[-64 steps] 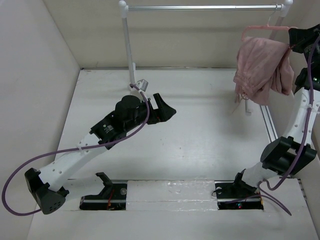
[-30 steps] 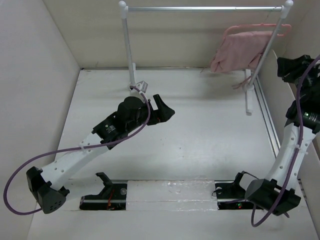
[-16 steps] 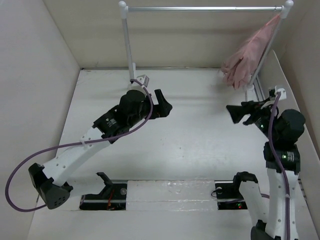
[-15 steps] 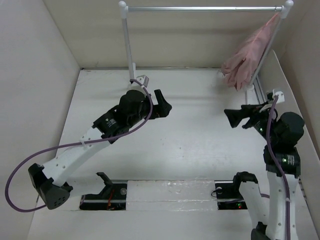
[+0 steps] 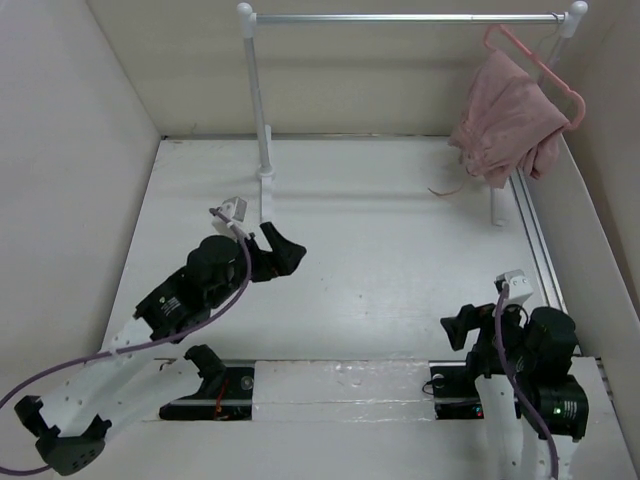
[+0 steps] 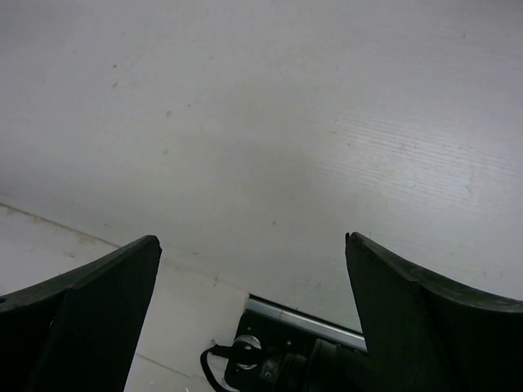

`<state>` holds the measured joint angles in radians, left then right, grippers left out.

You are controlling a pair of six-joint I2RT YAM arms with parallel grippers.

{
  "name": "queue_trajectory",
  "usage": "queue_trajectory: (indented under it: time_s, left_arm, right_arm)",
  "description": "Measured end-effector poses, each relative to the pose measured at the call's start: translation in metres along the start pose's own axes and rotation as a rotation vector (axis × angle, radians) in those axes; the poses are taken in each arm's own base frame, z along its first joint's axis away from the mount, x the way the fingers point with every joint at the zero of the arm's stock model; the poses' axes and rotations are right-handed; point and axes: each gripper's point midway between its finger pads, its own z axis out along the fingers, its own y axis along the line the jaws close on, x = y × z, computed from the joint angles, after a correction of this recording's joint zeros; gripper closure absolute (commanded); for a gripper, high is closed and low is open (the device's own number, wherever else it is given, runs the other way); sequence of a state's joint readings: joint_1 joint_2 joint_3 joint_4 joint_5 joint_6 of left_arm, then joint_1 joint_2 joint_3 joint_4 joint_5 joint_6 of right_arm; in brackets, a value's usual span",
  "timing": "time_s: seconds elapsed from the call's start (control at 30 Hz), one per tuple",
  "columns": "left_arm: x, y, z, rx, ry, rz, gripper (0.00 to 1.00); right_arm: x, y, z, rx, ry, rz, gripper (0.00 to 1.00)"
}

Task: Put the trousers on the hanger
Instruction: Reset both arms

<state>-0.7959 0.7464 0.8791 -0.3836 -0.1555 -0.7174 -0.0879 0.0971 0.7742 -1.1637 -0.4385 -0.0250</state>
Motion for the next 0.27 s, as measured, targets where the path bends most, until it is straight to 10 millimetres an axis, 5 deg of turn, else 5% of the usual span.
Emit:
queue_trajectory:
  time_s: [0.27]
  left_arm:
    - [0.008,0.011,-0.023,0.030,-0.032,-0.100,0.14]
  right_arm:
    - [0.012,-0.001,0.003,-0.001,0.079,0.033,0.00]
